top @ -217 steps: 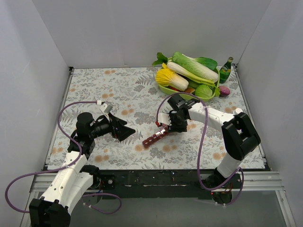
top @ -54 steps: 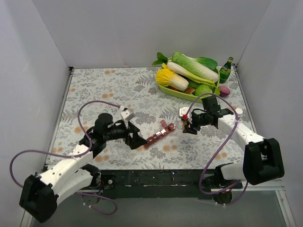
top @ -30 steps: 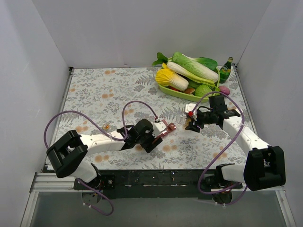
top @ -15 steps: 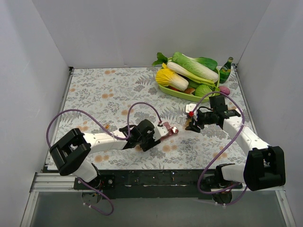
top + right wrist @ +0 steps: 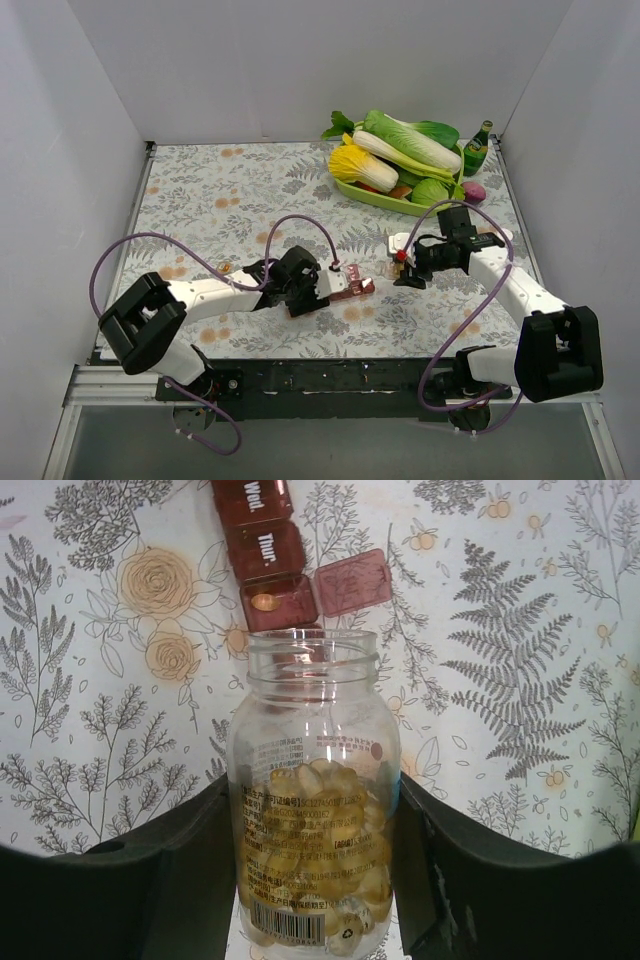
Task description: Sort the pills into containers
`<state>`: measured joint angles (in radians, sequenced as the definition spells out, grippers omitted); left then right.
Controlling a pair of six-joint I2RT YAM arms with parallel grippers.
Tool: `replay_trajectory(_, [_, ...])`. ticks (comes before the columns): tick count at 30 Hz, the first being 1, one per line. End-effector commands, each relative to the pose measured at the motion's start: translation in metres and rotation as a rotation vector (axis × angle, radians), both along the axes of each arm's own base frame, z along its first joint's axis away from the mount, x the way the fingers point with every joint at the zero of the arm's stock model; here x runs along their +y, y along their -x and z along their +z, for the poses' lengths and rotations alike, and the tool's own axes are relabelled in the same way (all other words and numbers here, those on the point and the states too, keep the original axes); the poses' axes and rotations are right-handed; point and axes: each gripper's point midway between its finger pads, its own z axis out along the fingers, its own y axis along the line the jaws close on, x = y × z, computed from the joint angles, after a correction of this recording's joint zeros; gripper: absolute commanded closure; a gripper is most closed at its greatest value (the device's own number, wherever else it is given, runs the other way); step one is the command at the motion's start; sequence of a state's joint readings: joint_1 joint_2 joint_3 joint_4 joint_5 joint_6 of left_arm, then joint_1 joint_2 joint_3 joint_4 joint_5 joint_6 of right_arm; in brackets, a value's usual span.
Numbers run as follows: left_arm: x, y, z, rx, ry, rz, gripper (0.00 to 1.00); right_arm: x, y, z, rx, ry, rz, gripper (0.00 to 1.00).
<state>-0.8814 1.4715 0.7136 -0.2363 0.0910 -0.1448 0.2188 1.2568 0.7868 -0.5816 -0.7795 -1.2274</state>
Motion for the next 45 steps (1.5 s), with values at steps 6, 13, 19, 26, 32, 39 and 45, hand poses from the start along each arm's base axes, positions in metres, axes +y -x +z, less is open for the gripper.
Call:
replay_trajectory(6, [0.002,0.003,0.021,0.012,0.059,0.033,0.2,0.005,0.02,-0.027,-0.014,0.129,0.121,0.99])
replay_trajectory(13, [0.01,-0.002,0.078,-0.091,0.273,0.2,0.04,0.013,0.015,-0.035,-0.032,0.226,0.173,0.99])
replay_trajectory(19, [0.041,-0.015,0.141,-0.194,0.56,0.477,0.02,0.017,0.008,-0.038,-0.036,0.293,0.188,0.99])
replay_trajectory(26, [0.07,-0.018,0.152,-0.283,0.629,0.575,0.02,0.021,-0.001,-0.038,-0.04,0.357,0.173,0.99])
replay_trajectory(32, [0.068,-0.017,0.155,-0.278,0.644,0.573,0.02,0.022,-0.004,-0.041,-0.028,0.39,0.159,0.99])
replay_trajectory(39, [0.068,-0.017,0.157,-0.285,0.647,0.565,0.02,0.025,-0.005,-0.043,-0.031,0.428,0.15,0.99])
replay_trajectory(45, [0.072,-0.02,0.16,-0.305,0.643,0.589,0.02,0.026,-0.007,-0.042,-0.031,0.455,0.14,0.99])
